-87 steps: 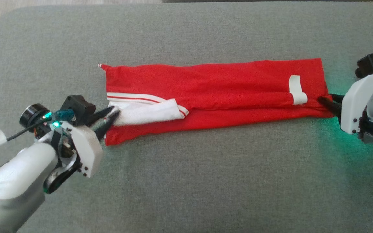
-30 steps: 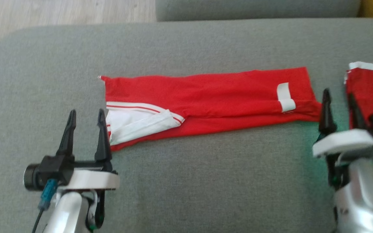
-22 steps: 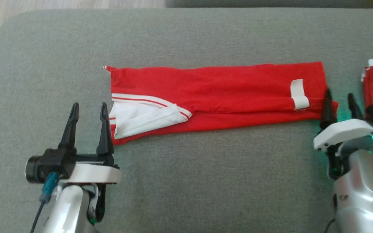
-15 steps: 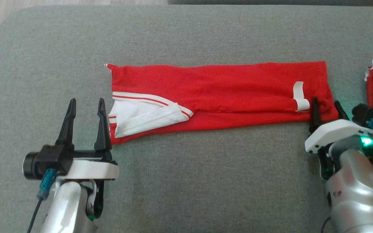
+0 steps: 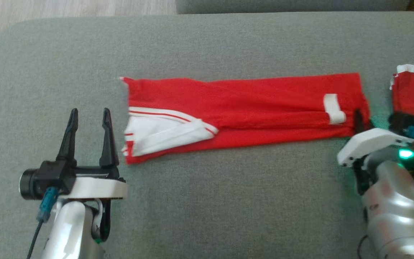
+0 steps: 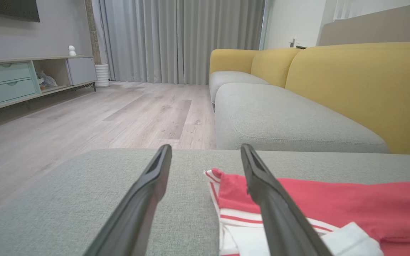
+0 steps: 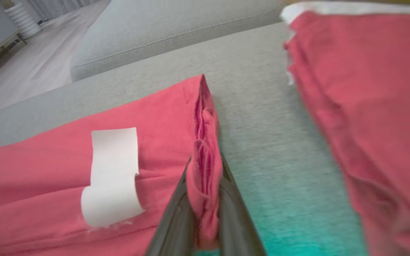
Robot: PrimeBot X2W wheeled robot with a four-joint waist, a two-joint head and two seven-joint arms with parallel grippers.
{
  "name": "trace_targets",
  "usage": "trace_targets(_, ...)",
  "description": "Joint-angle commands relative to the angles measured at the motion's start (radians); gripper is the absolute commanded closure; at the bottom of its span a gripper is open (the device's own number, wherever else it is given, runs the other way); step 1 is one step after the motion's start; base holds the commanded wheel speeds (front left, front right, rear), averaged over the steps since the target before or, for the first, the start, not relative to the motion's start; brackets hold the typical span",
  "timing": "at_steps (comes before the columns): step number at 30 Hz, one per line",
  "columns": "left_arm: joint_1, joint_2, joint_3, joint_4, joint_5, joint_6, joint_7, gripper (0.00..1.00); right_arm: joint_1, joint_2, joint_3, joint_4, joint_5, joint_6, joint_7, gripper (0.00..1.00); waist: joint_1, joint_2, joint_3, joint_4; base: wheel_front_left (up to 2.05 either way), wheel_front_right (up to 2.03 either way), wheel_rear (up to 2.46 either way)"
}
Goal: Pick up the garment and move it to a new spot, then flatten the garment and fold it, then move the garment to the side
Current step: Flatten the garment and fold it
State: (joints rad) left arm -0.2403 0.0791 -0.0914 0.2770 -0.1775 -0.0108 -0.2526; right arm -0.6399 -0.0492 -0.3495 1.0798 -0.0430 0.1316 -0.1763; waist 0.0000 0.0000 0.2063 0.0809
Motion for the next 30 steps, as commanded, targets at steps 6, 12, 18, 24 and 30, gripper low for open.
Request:
trace_targets(6, -0.013, -0.005, 0.049, -0.024, 0.017, -0.017, -0.009, 0.0, 0.006, -0.07, -0.144, -0.184, -0.122, -0.001, 0.008, 1.0, 0.0, 0.0, -0.029, -0.01, 0.0, 0.0, 0.0)
trace_targets(12, -0.005, -0.01, 0.055, -0.022, 0.022, -0.022, -0.009, 0.0, 0.005, -0.047, -0.145, -0.294, -0.137, -0.001, 0.048, 1.0, 0.0, 0.0, -0.047, -0.015, 0.0, 0.0, 0.0)
trace_targets(18, 0.002, -0.015, 0.058, -0.019, 0.028, -0.026, -0.009, 0.0, 0.006, -0.005, -0.019, -0.389, -0.05, -0.001, 0.094, 1.0, 0.0, 0.0, -0.075, -0.014, 0.0, 0.0, 0.0)
trace_targets(24, 0.002, -0.019, 0.054, -0.012, 0.033, -0.032, -0.009, 0.0, 0.016, -0.001, 0.29, -0.404, 0.234, -0.001, 0.12, 1.0, 0.0, 0.0, -0.096, 0.001, 0.0, 0.0, 0.0)
trace_targets(30, -0.001, -0.021, 0.044, -0.006, 0.038, -0.036, -0.009, 0.0, 0.012, -0.001, 0.533, -0.387, 0.401, -0.001, 0.11, 1.0, 0.0, 0.0, -0.102, 0.029, 0.0, 0.0, 0.0)
